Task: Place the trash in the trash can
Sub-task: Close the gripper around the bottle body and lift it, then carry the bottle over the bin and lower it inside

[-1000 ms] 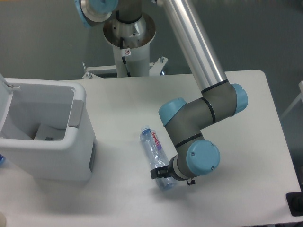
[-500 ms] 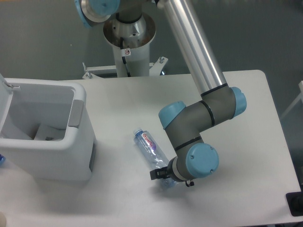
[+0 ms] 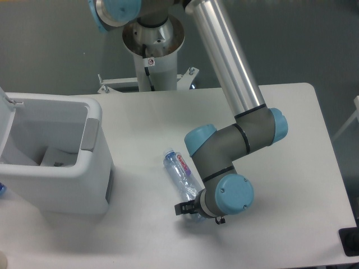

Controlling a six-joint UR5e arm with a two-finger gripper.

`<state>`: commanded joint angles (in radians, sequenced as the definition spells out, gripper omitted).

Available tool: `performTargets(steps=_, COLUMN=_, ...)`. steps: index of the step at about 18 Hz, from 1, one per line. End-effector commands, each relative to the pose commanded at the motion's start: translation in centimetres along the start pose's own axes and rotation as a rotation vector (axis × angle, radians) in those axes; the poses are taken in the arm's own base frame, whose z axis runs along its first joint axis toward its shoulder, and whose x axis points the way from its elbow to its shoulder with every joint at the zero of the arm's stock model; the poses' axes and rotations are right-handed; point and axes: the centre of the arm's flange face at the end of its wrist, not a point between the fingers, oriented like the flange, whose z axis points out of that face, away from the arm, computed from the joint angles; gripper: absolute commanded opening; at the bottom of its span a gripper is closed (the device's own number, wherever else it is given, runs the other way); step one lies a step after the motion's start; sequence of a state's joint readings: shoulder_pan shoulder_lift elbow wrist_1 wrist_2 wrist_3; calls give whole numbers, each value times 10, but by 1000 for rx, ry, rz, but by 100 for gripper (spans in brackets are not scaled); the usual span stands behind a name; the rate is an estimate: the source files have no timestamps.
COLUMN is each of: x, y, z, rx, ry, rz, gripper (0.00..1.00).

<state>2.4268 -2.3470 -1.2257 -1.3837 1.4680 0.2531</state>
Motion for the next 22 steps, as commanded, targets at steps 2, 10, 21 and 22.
performTargets(steps=2, x=1, y=1, z=-2, rx=3, ry=1, rz=0, gripper=59)
performTargets(steps=10, x=18, y=23, z=-88, rx=135, ry=-9, rz=25, gripper=59)
performTargets(steps=21, x=89, y=104, z=-326, rx=783, ry=96, rz=192, gripper=59)
performTargets(steps=22, x=97, y=114, z=-340, rx=823, ry=118, rz=216, gripper=59)
